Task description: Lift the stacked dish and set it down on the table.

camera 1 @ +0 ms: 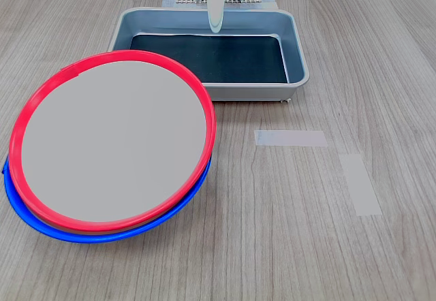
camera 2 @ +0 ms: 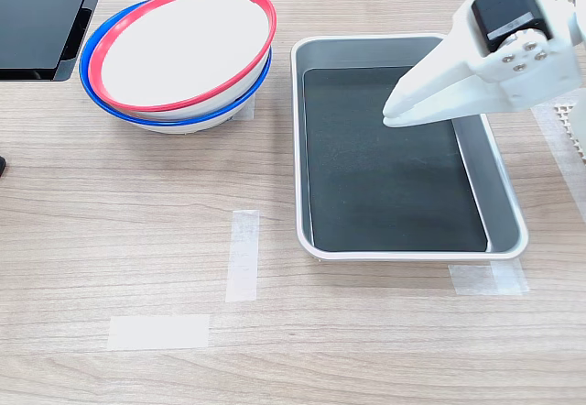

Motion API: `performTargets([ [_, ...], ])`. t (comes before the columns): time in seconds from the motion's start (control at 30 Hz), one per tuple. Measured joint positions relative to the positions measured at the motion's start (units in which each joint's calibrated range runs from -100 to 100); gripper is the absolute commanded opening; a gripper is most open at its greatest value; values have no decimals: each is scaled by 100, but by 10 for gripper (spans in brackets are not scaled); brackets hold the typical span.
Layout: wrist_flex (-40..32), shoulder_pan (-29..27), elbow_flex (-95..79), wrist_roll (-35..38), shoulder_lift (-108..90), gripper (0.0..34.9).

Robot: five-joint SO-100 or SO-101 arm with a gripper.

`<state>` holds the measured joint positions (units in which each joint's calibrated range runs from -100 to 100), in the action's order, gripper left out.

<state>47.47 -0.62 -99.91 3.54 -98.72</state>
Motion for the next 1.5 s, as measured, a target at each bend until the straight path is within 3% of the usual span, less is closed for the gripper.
performTargets([
  [1.5,0,71,0,39,0,3],
])
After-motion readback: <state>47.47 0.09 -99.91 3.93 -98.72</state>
